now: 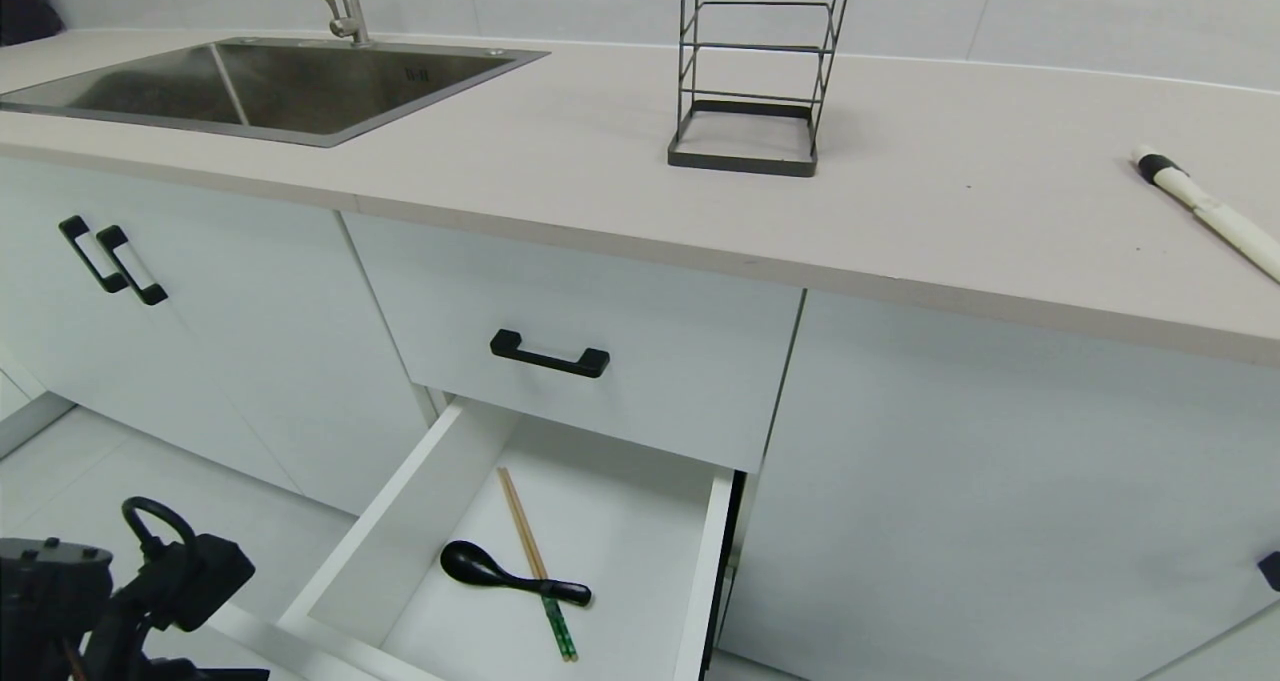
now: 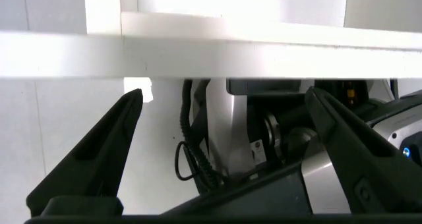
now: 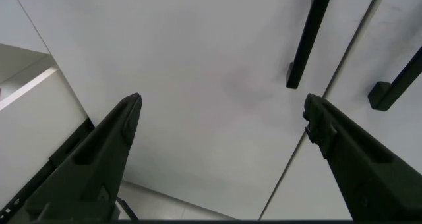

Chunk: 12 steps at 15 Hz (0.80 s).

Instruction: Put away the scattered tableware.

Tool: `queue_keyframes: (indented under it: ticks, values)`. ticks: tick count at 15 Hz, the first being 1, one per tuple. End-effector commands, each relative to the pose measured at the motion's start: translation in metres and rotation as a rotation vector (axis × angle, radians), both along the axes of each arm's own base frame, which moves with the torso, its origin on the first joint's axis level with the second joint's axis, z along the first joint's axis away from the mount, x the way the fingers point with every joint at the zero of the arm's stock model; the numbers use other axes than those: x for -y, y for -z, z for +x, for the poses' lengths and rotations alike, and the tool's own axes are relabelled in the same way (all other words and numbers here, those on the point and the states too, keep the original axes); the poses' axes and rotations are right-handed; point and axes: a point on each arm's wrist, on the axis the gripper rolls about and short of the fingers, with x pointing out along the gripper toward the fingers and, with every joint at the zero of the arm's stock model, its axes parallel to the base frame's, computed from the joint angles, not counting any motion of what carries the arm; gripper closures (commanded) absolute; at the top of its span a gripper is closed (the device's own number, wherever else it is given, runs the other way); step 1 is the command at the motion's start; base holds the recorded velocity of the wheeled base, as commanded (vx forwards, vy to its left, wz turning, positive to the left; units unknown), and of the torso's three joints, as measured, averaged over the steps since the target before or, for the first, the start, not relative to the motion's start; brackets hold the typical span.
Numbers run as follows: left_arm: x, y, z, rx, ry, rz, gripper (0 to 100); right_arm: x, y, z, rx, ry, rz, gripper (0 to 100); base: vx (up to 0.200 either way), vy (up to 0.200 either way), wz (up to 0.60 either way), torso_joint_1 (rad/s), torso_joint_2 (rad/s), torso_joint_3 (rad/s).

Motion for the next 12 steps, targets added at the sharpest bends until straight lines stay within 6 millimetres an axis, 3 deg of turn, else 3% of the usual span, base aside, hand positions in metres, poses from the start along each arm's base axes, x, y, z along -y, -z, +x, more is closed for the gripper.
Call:
queue_keyframes:
  ticks: [1,12]
  values:
    - [0.001,0.003,0.005,-0.015,0.004,0.005,0,0.0,0.0,0.0,-0.002,-0.001,-0.001,0,0.0,0.0,0.0,0.0,0.0,0.0]
    - [0.008,0.008,0.031,0.06,0.036,0.0,0,0.0,0.0,0.0,-0.002,-0.001,-0.001,0,0.0,0.0,0.0,0.0,0.0,0.0]
